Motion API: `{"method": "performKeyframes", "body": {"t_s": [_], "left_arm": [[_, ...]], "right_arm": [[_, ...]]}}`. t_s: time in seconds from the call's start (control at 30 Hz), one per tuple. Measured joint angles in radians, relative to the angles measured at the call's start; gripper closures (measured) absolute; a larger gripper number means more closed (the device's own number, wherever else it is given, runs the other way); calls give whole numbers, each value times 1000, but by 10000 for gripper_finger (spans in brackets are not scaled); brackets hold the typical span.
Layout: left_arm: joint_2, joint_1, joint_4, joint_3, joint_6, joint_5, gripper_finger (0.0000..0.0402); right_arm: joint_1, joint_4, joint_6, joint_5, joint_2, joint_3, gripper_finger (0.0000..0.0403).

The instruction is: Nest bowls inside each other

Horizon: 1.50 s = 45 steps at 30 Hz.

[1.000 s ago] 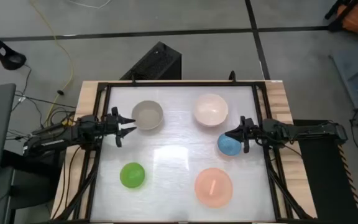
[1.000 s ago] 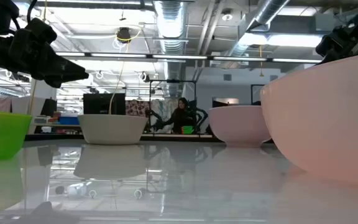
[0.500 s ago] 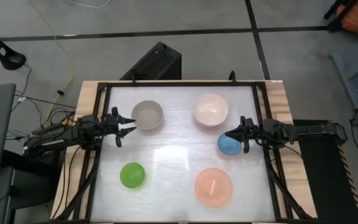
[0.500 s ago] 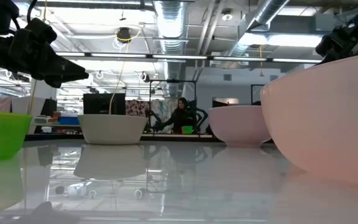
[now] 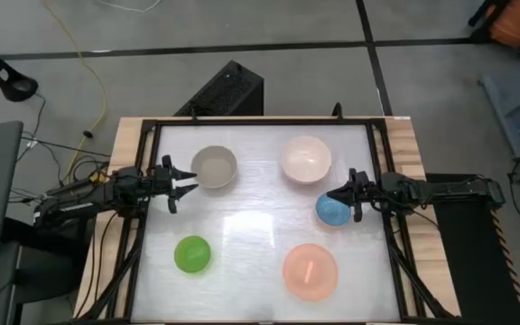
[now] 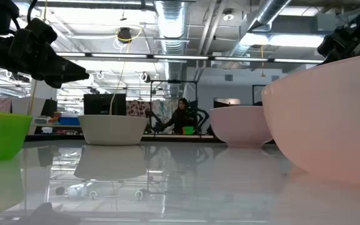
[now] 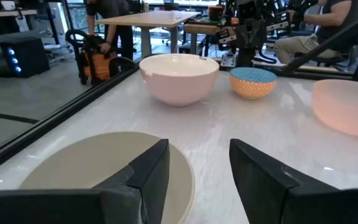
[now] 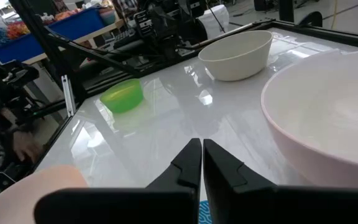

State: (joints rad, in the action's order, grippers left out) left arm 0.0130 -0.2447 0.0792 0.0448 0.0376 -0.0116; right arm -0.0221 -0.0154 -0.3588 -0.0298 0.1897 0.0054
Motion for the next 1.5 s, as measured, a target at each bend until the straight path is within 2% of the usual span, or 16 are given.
{"method": "performKeyframes", "body": {"t_s": [0.77, 0.9, 1.33, 1.5], "left_arm": [[0, 0, 0, 0, 0, 0, 244], [0, 0, 0, 0, 0, 0, 244], [0, 0, 0, 0, 0, 0, 244], [0, 0, 0, 0, 0, 0, 244]], "right_arm": [[0, 0, 0, 0, 0, 0, 365], [-9, -12, 86, -35, 0, 0, 365], [-21, -309, 99, -53, 0, 5, 365], [-39, -463, 98, -128, -1, 7, 365]]}}
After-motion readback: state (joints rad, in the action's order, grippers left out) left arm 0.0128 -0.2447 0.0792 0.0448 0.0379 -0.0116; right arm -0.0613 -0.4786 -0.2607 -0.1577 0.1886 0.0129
